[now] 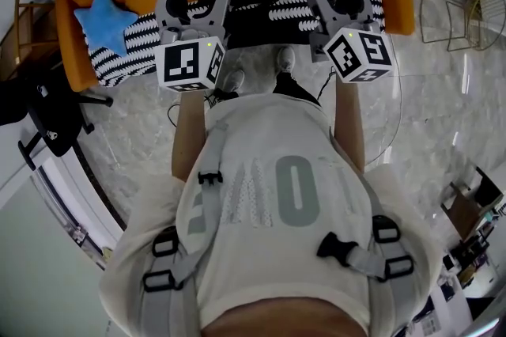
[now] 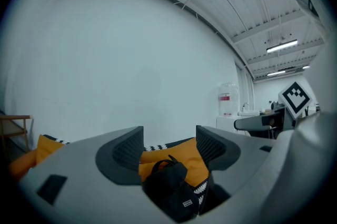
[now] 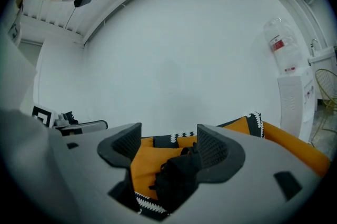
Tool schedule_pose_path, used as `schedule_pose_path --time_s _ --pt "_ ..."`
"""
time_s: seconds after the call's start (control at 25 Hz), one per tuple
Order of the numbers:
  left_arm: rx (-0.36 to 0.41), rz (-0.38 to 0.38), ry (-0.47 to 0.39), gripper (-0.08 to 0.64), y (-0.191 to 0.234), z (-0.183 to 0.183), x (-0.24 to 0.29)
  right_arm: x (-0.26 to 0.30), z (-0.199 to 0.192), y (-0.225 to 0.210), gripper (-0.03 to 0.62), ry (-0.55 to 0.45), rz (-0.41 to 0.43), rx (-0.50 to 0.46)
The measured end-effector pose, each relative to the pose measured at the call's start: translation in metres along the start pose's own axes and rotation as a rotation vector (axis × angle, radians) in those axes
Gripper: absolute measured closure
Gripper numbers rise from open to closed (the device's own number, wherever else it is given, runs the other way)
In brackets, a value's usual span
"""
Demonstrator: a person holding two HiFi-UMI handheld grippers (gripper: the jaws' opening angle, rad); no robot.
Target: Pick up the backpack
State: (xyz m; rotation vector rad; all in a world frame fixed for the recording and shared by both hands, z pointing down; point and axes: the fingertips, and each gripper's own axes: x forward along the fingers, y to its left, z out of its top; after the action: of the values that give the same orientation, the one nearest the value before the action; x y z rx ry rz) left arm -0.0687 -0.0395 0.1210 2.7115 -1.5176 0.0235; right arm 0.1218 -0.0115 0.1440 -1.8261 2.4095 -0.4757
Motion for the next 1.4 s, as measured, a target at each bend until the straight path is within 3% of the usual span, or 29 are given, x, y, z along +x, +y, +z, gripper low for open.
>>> schedule_pose_path --time_s 0.24,0.6,0.84,1.2,1.4 --pt "-0.037 0.038 0.104 0.264 0.011 -0.047 0.015 0.024 -0.016 -0.016 0.287 0.057 0.047 0.0" --pt "-0.029 0.11 0.27 0.264 0.041 -0.164 0.073 0.102 -0.079 -0.084 0.285 0.194 0.101 -0.046" --pt "-0.014 0.165 0.4 0.264 0.06 -0.268 0.101 0.161 -0.176 -0.132 0.285 0.339 0.144 -0.088" --pt "-0.102 0.224 0.533 0.264 0.066 -0.41 0.131 0.216 -0.339 -0.208 0.284 0.563 0.155 -0.091" --pt "-0.074 0.28 0.558 0.264 0.078 -0.446 0.146 0.233 -0.399 -0.23 0.285 0.642 0.156 -0.034"
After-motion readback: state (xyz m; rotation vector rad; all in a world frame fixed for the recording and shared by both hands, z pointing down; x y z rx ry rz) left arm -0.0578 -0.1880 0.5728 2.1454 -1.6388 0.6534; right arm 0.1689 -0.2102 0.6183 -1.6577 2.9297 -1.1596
